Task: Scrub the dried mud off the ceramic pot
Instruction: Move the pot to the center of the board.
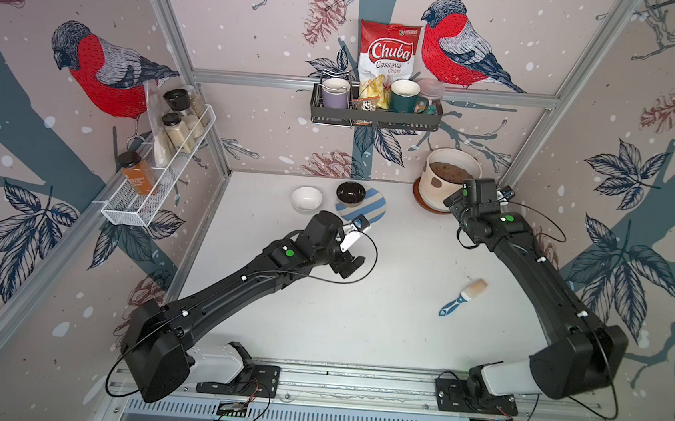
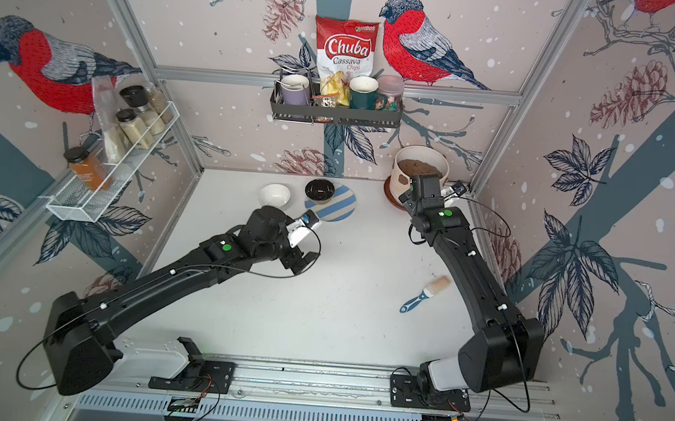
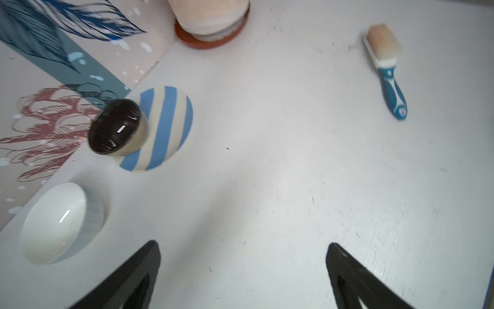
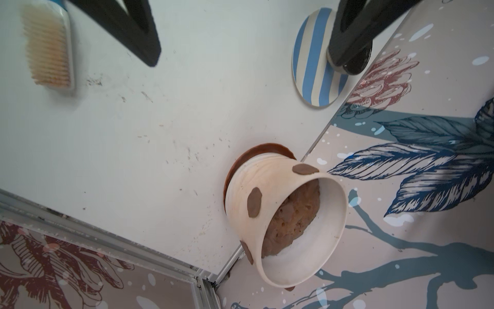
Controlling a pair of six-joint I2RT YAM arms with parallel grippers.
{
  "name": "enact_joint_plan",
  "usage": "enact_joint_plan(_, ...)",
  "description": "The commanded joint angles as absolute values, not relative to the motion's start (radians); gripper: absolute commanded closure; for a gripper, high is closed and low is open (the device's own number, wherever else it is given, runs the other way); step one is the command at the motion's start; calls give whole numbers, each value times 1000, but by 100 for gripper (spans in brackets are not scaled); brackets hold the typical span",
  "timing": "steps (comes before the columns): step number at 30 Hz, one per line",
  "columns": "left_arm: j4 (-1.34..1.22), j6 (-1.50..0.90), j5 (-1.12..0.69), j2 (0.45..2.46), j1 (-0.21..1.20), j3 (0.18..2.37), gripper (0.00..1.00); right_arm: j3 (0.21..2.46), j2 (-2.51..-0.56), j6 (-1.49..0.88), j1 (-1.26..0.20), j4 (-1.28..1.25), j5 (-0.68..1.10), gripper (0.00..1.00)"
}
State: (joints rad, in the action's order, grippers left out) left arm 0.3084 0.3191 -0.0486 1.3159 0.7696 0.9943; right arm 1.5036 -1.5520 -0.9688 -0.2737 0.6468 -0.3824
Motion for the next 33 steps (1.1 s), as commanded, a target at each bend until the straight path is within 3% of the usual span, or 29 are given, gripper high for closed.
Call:
enact_joint_plan(1, 191, 432, -87, 1330, 800, 950, 4, 1609, -1650, -910, -213, 730, -325, 0)
enact_joint_plan(13, -5, 176, -20, 1395, 810, 934, 3, 2344, -2194, -747, -44, 1170, -256, 4)
enact_joint_plan(17, -33, 151, 4, 1393, 810, 918, 3, 2525, -2320, -757, -22, 1195, -289, 4)
enact_joint_plan(26, -2, 139, 30, 1408, 811, 938, 3, 2506, -2360, -764, 21, 967, -61, 2)
enact_joint_plan(33, 3, 167, 31, 1391, 811, 929, 3, 2482, -2374, -804, 20, 883, -14, 2)
